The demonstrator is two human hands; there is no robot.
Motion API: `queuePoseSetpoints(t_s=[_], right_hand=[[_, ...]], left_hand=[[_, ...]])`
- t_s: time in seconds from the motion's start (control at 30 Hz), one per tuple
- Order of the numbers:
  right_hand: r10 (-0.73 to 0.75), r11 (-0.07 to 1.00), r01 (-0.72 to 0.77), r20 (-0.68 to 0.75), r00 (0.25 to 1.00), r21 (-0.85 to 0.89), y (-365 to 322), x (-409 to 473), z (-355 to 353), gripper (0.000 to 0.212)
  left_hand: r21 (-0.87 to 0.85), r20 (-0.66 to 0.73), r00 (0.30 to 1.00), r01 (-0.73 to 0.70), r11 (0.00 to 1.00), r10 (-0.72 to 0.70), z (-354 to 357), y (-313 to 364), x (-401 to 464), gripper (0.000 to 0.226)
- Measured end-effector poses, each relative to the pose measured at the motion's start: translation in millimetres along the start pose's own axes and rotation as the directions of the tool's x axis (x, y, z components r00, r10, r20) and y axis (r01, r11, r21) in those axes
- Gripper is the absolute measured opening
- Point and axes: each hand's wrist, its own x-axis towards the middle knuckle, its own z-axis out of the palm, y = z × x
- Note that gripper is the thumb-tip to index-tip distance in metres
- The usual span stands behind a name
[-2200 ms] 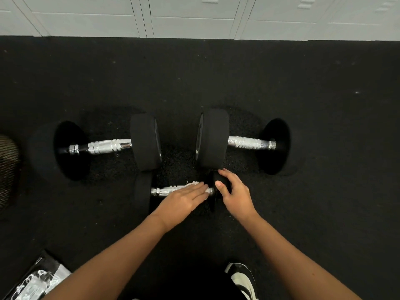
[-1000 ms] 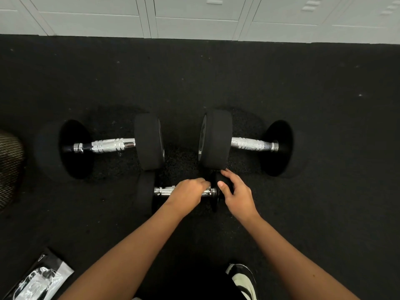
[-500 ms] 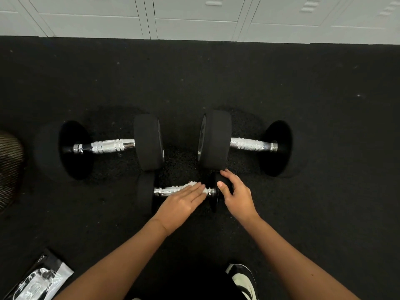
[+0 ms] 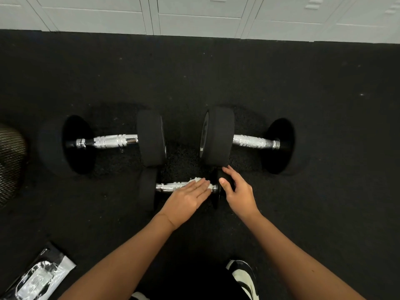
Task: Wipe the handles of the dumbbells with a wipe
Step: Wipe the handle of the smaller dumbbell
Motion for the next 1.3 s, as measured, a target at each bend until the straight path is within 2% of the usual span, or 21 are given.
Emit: queuePoseSetpoints(t_s=[0.1, 0.17, 0.2, 0.23, 0.27, 0.3, 0.33, 0.37, 0.4, 0.43, 0.47, 0.53, 0.63, 0.8, 0.93, 1.07, 1.17, 1.3], right_hand=[[0.007, 1.0, -0.007, 0.002, 1.0, -0.004, -0.6, 0.6, -0.1, 0.041], [0.004, 1.0, -0.004, -0.003, 1.0, -0.009, -0.4, 0.1, 0.4, 0.041], [0.004, 1.0, -0.004, -0.005, 1.0, -0.006, -0.2, -0.3, 0.8, 0.041], [0.005, 1.0, -0.005, -0.004, 1.0, 0.001, 0.0, -0.6, 0.9, 0.041], [0.009, 1.0, -0.009, -0.002, 1.0, 0.007, 0.0, -0.8, 1.0, 0.041], [0.015, 1.0, -0.015, 0.001, 1.0, 0.011, 0.0, -1.2, 1.1, 0.041], [0.018, 1.0, -0.018, 0.003, 1.0, 0.01, 0.0, -1.4, 1.1, 0.041], [0.019, 1.0, -0.019, 0.004, 1.0, 0.006, 0.2, -1.7, 1.0, 0.041], [0.018, 1.0, -0.018, 0.004, 1.0, 0.0, 0.2, -2.0, 1.1, 0.041], [0.018, 1.0, -0.018, 0.003, 1.0, -0.004, 0.3, -2.3, 1.2, 0.041], [0.018, 1.0, -0.018, 0.002, 1.0, -0.005, 0.2, -2.3, 1.4, 0.041], [0.025, 1.0, -0.025, 0.004, 1.0, -0.001, 0.3, -2.3, 1.8, 0.042], [0.038, 0.999, -0.038, 0.01, 0.999, 0.014, -0.9, -1.2, 1.6, 0.043], [0.035, 0.999, -0.035, 0.003, 0.999, 0.016, -0.4, -1.8, 1.7, 0.042], [0.025, 1.0, -0.025, -0.006, 1.0, 0.001, 1.3, -1.5, 3.0, 0.042], [0.014, 1.0, -0.014, -0.022, 1.0, -0.01, 1.3, -1.6, 4.4, 0.042], [0.018, 1.0, -0.018, -0.015, 1.0, -0.004, 1.6, -1.4, 4.0, 0.042], [0.018, 1.0, -0.019, -0.018, 1.0, -0.019, 0.1, -1.6, 3.8, 0.042]], left_hand=[[0.032, 0.027, 0.996, -0.087, 0.996, 0.086, -2.7, -0.3, -6.3, 0.05], [0.047, -0.015, 0.997, -0.08, 0.996, 0.081, -2.9, 2.0, -7.9, 0.046], [0.026, -0.055, 0.998, -0.038, 0.999, 0.04, -2.6, 7.7, -7.4, 0.042], [-0.042, -0.104, 0.992, 0.066, 0.997, -0.07, -2.8, 17.5, -6.7, 0.037], [-0.175, -0.137, 0.953, 0.244, 0.954, -0.269, -5.4, 31.1, -5.5, 0.033], [-0.364, -0.105, 0.835, 0.472, 0.803, -0.539, -8.6, 45.1, -3.2, 0.028], [-0.569, 0.019, 0.602, 0.663, 0.487, -0.798, -13.1, 56.1, 1.6, 0.025], [-0.7, 0.231, 0.294, 0.712, 0.052, -0.927, -15.5, 61.9, 6.8, 0.023], [-0.722, 0.455, 0.022, 0.594, -0.355, -0.89, -16.0, 62.4, 12.1, 0.022], [-0.687, 0.606, -0.136, 0.408, -0.602, -0.784, -13.8, 59.0, 17.2, 0.022], [-0.647, 0.686, -0.204, 0.269, -0.714, -0.698, -10.8, 54.3, 22.0, 0.024], [-0.606, 0.739, -0.249, 0.157, -0.779, -0.626, -5.1, 51.0, 29.4, 0.028], [-0.584, 0.756, -0.279, 0.123, -0.803, -0.592, 1.2, 53.7, 30.0, 0.035], [-0.577, 0.792, -0.269, -0.034, -0.816, -0.549, 2.5, 51.6, 29.5, 0.038], [-0.583, 0.808, -0.208, -0.141, -0.8, -0.552, -0.9, 50.5, 43.9, 0.035], [-0.568, 0.821, -0.154, -0.11, -0.816, -0.55, -1.3, 57.2, 49.2, 0.038], [-0.528, 0.849, -0.131, -0.151, -0.836, -0.512, -0.8, 53.4, 46.7, 0.035], [-0.513, 0.855, -0.159, -0.131, -0.848, -0.493, -4.9, 54.2, 45.6, 0.027]])
